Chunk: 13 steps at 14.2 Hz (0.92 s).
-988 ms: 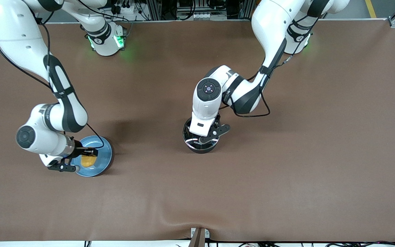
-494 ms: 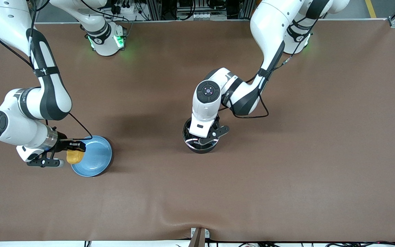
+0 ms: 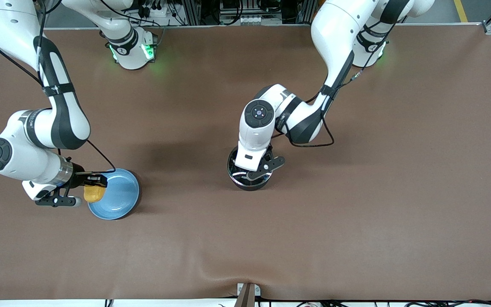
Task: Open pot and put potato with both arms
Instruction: 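Lift the glass lid with the left gripper while the right gripper lifts potato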
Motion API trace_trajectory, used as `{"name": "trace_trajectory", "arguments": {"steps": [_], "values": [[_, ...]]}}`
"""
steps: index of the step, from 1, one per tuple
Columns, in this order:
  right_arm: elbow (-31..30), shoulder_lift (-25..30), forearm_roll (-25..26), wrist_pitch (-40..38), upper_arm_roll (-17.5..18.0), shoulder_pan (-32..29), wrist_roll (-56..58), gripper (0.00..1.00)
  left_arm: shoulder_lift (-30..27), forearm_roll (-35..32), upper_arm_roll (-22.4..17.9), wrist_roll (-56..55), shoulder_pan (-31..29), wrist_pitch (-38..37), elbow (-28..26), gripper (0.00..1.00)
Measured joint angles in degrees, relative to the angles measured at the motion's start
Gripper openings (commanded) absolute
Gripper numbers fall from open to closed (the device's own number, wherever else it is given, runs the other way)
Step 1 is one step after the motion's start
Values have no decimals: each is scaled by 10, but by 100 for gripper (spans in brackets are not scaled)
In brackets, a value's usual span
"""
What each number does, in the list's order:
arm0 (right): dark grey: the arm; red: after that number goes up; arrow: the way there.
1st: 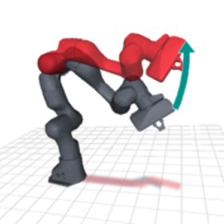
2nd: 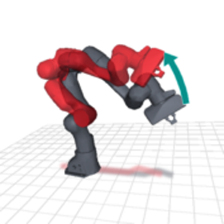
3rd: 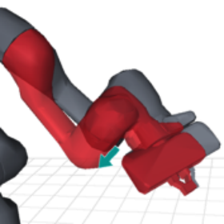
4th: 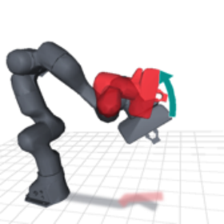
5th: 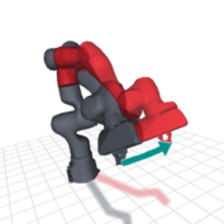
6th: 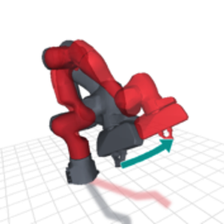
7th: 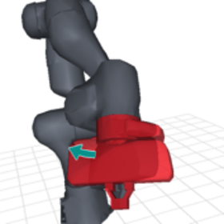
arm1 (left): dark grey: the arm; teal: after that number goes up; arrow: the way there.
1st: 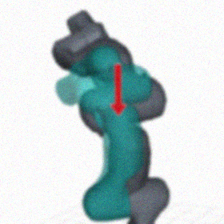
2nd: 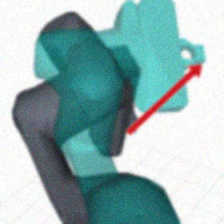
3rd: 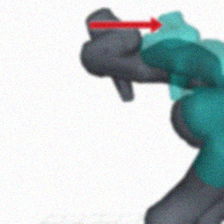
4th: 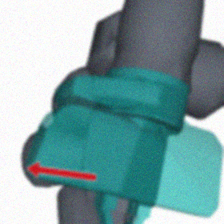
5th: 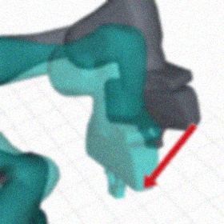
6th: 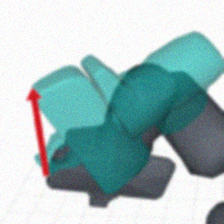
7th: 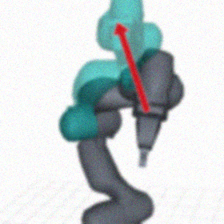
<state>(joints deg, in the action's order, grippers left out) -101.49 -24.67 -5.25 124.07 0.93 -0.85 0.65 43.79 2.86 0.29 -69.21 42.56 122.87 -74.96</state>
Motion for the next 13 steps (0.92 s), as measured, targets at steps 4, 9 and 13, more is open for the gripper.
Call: {"name": "trace_trajectory", "arguments": {"steps": [4,9,13], "values": [[5,12,0,-6,1,1,1,0,-5,0,-1,0,-4,2,14,0],[10,41,0,-26,6,11,0,0,-78,-2,-8,65,-57,-80,15,0],[29,62,0,-49,9,83,-102,0,-153,-2,-10,170,-137,-121,-43,0]]}}
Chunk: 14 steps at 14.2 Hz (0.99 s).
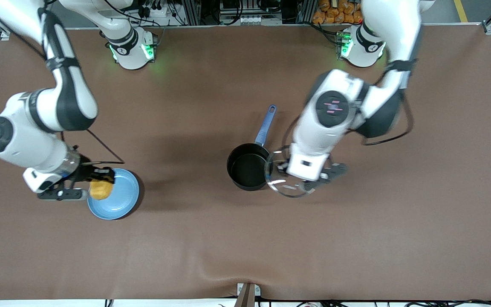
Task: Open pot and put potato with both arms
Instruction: 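Lift the glass lid with the left gripper while the right gripper lifts potato, then carry the potato over the pot with the right gripper while the left lowers lid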
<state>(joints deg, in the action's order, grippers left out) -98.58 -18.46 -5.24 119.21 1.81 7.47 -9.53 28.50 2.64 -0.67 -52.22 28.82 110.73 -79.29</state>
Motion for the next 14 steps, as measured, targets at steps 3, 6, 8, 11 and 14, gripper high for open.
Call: {"name": "trace_trajectory", "arguments": {"steps": [3,6,8,11,14], "values": [[38,-3,24,-19,2,84,-143,0,-49,0,0,84,-62,5,-77,0],[92,-38,55,-20,3,177,-284,0,-92,0,1,178,-122,37,-166,0],[128,-75,56,-20,3,216,-320,0,-105,0,1,223,-149,73,-222,0],[182,-142,56,-14,3,261,-326,0,-107,0,2,291,-192,160,-306,0],[231,-203,56,19,2,300,-328,0,-103,0,2,327,-222,236,-370,0]]}}
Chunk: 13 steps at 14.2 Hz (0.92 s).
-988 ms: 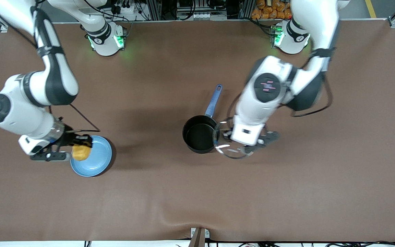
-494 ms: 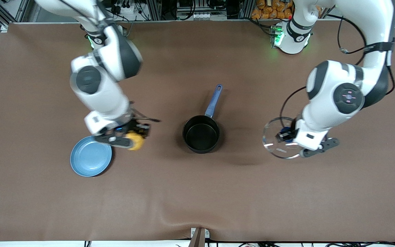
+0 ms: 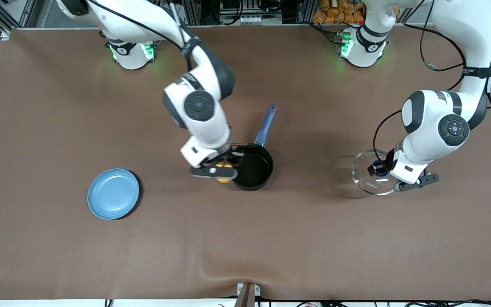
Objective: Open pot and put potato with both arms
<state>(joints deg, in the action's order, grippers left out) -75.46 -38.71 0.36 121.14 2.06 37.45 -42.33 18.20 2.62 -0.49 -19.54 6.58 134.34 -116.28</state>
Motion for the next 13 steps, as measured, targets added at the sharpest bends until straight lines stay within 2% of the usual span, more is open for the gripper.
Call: {"name": "trace_trajectory", "arguments": {"steps": [5,9,10,11,13], "values": [[13,-62,0,71,0,37,-12,0,21,0,5,1,0,107,-64,0],[14,-94,0,87,0,47,-21,0,42,0,5,17,-13,139,-75,0],[14,-99,0,87,0,48,-21,0,44,0,6,25,-19,143,-75,32],[14,-103,0,89,0,50,-21,0,44,0,6,27,-21,144,-74,99],[14,-114,0,102,0,50,-21,0,44,0,7,28,-21,144,-75,100]]}}
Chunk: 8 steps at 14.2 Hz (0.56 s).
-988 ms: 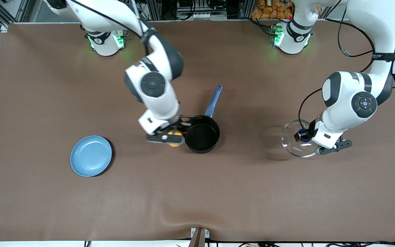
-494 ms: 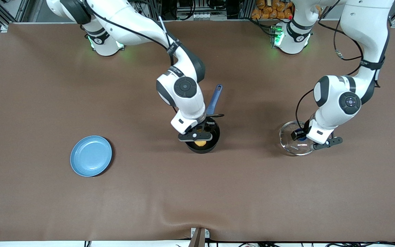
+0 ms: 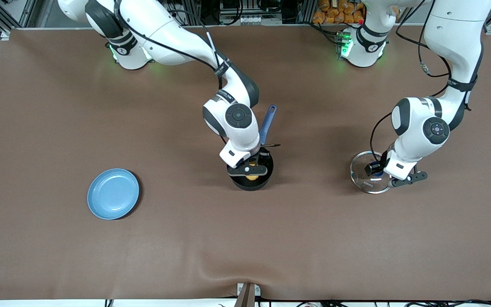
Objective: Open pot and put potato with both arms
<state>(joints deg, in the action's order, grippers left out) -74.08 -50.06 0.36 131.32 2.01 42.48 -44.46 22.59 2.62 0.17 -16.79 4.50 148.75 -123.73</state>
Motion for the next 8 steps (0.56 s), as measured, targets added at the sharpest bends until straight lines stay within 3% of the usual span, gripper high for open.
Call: {"name": "trace_trajectory", "arguments": {"steps": [5,7,8], "values": [[0,-22,0,31,0,0,0,0,-14,0,1,0,0,-4,17,100],[1,-22,0,31,0,0,0,25,-43,0,1,0,-1,-65,50,100],[1,-22,0,31,-1,0,-1,43,-60,0,1,0,-3,-111,74,100]]}}
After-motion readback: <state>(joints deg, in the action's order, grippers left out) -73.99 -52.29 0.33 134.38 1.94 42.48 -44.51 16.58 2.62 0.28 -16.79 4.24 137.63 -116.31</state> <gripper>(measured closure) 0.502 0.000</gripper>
